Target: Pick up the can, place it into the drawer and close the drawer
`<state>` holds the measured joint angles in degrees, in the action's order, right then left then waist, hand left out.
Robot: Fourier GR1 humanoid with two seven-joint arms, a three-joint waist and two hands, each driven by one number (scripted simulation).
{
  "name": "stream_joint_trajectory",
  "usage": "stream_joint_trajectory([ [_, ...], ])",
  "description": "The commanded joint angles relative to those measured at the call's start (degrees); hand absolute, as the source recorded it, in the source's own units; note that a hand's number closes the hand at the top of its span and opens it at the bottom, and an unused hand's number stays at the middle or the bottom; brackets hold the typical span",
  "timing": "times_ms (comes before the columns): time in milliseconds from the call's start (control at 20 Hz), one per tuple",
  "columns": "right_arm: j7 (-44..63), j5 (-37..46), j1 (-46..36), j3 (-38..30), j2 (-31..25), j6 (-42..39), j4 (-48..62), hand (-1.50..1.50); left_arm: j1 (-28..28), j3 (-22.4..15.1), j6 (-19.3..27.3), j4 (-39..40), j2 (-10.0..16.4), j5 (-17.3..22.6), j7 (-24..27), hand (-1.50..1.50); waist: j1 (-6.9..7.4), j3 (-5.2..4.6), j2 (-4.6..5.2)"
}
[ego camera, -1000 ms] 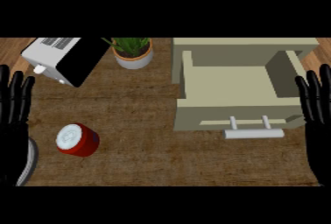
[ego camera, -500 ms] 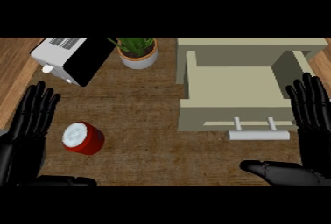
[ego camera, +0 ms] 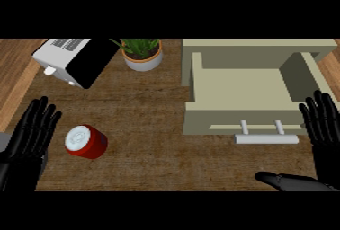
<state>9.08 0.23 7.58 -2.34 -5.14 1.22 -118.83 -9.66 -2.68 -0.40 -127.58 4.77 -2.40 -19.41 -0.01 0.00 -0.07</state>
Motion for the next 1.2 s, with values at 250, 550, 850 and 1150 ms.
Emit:
stream_joint_trajectory([
  [250, -4.0, -2.8, 7.3, -2.5, -0.2, -4.3, -2.6, -1.50, -0.1, -1.4, 3.3, -3.3, -3.2, -2.5, -6.0, -1.50, -0.19, 0.02, 0.00],
  [550, -5.6, -2.6, 4.6, -3.8, 0.5, -5.0, 1.6, -1.50, 1.5, 11.2, -2.4, 5.8, 1.7, 6.6, 0.1, -1.50, 0.01, -0.01, 0.06],
  [850, -6.3, -6.5, 9.2, -8.5, -1.8, -10.4, -0.5, -1.50, 2.3, 6.9, -1.2, 9.1, -1.3, 2.6, 1.8, -1.50, -0.19, 0.00, 0.02],
  [1150, -7.9, -4.4, 7.0, -8.8, -0.4, -9.5, 2.6, -1.50, 6.4, 10.9, -2.1, 19.0, 0.1, 3.8, 7.5, -1.50, -0.14, 0.00, 0.06],
])
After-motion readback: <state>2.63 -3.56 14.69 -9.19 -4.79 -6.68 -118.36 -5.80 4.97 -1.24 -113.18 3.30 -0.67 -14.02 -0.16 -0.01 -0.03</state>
